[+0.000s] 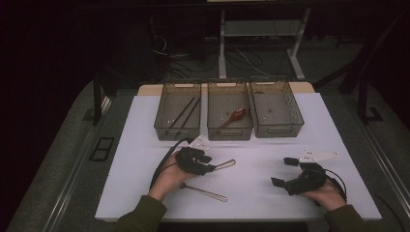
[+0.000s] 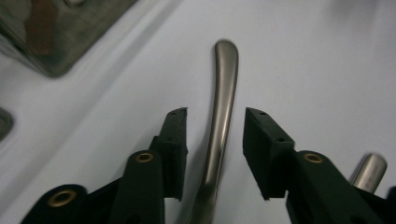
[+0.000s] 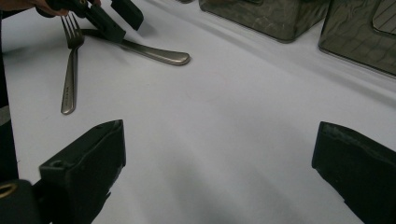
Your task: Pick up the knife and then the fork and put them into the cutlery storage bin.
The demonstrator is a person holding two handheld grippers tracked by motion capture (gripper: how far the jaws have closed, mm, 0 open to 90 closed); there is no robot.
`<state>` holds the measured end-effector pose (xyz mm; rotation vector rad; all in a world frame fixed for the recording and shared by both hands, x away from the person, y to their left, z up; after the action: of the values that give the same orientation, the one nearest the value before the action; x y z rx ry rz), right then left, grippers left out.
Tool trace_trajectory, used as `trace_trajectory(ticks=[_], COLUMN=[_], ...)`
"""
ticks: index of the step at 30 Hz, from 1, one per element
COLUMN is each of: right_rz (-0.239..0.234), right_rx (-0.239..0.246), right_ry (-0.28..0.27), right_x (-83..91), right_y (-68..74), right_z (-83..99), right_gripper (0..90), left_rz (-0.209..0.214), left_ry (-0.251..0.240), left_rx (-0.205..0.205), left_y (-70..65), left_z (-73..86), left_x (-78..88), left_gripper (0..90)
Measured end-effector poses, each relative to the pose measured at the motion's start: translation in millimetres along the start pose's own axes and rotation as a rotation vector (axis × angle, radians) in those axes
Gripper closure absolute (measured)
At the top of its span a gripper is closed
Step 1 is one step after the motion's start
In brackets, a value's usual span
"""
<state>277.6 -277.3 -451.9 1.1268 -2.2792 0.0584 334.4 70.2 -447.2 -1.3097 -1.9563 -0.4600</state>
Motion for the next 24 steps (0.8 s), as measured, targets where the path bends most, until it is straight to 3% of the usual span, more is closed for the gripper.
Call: trace_trajectory(ticks=[8,24], right_rz=[-0.001,-0.002], right_rx=[0.000,0.001], right_ry=[0.001,0.003], right_x=[0.2,-0.4], right_y=[0.2,0.3], right_z=[0.1,0.2], right_gripper=[2.2,2.2], left_rz=[0.005,0.015], left_ry=[0.040,0.043], left_rx=[-0.055,-0.126], left_y=[1.7,-1.3], left_z=[3.7,6.0], left_x=[-7.2,-6.3], left_gripper=[67.2,76.1])
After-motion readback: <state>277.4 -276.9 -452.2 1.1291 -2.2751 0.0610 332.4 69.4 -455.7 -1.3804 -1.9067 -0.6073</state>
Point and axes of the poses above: each handheld gripper's, and its own axes: x roughly backward along the jaws, z roughly out of its underside, y roughly to its left, the point moved 2 cm from there along -x, roughly forward along the jaws, and after that the axes turned 2 degrees about -y, right-handed, at the moved point
